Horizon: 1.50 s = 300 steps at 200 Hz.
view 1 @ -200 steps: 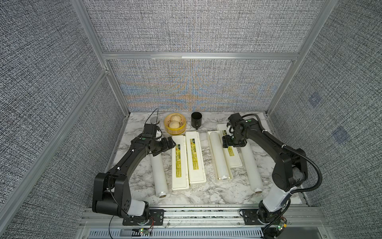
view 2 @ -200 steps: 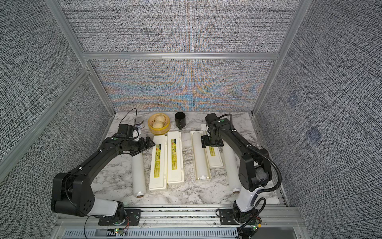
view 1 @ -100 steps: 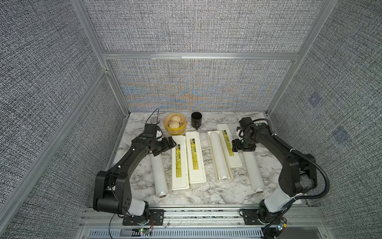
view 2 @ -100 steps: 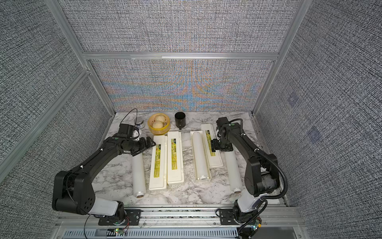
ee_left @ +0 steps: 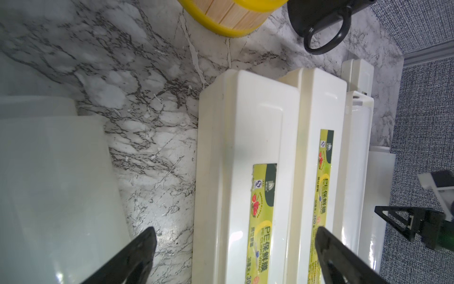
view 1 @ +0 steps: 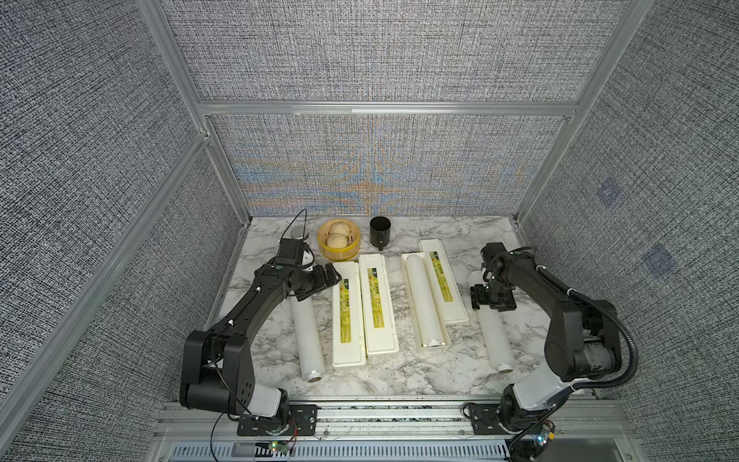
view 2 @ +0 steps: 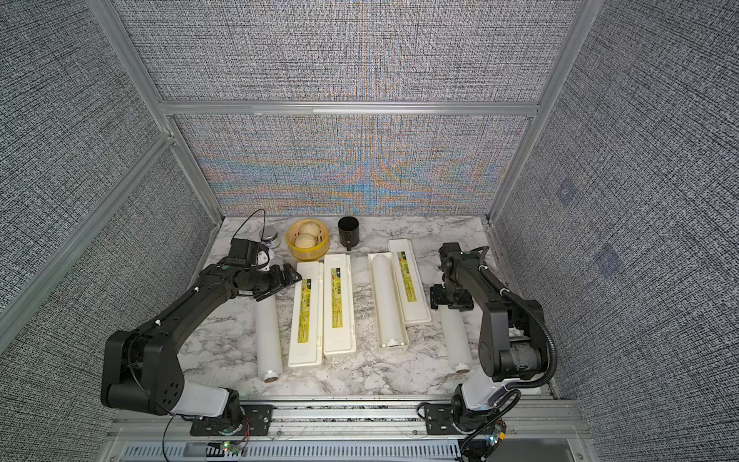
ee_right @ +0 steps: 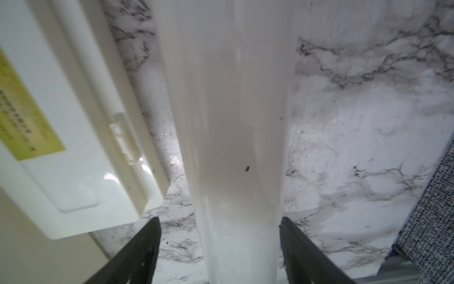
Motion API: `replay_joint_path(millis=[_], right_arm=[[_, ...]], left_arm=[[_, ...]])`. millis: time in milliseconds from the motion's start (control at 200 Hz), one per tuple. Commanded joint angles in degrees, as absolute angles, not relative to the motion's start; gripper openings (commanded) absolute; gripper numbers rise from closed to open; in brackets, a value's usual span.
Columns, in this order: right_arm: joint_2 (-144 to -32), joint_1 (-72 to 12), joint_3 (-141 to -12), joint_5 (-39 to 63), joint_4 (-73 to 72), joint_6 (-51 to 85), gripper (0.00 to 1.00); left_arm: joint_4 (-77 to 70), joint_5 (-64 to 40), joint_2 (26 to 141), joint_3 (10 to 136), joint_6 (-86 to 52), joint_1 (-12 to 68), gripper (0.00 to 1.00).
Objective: Put plastic wrap rolls into dispensers
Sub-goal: Pick up the plastic wrap from the center of the board.
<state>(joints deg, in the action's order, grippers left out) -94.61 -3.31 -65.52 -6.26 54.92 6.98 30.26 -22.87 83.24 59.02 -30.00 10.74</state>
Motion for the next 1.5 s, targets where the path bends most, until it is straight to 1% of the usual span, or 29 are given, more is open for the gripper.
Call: replay_joint_path(millis=[0, 115, 255, 425, 520, 625, 711, 811, 951, 1321, 1496], right_arm=[[-95.9, -3.1, -64.0, -5.4, 54.2, 6.2, 0.78], [-97.5, -3.2, -63.4, -3.8, 52.8, 6.6, 0.78], [-99.3, -3.2, -62.5, -2.2, 51.1, 7.5, 0.74], [-101.3, -4.8, -61.2, 0.1, 48.5, 9.0, 0.72], [-101.0, -5.2, -60.6, -0.9, 48.0, 9.8, 0.66], [-97.7, -5.3, -61.1, -1.4, 49.0, 10.3, 0.58], [-94.6, -5.7, -63.3, -1.8, 51.3, 10.5, 0.55], [-92.3, -6.8, -66.7, -1.5, 54.0, 10.2, 0.54], [-92.0, -8.3, -69.5, 0.0, 55.9, 9.7, 0.52], [-94.7, -9.2, -66.8, -1.8, 49.4, 3.1, 0.51], [-95.8, -8.6, -70.3, -0.6, 51.3, 2.4, 0.5]], left_arm=[[30.2, -23.4, 83.5, 59.6, -29.5, 10.7, 1.0], [30.0, -23.5, 83.8, 59.5, -29.8, 10.7, 1.0], [30.1, -23.4, 83.4, 59.7, -29.6, 10.7, 1.0], [29.9, -23.5, 83.9, 59.9, -29.8, 10.7, 1.0], [30.1, -23.5, 83.9, 60.0, -29.6, 10.7, 1.0], [30.7, -22.8, 83.6, 60.2, -29.2, 10.7, 1.0], [30.7, -22.6, 83.7, 60.3, -29.1, 10.7, 1.0], [30.3, -22.8, 83.8, 60.0, -29.3, 10.7, 1.0], [30.0, -23.0, 84.1, 59.8, -29.4, 10.7, 1.0], [30.1, -23.1, 84.1, 59.7, -29.4, 10.7, 1.0], [30.3, -22.7, 83.9, 59.6, -29.4, 10.7, 1.0]])
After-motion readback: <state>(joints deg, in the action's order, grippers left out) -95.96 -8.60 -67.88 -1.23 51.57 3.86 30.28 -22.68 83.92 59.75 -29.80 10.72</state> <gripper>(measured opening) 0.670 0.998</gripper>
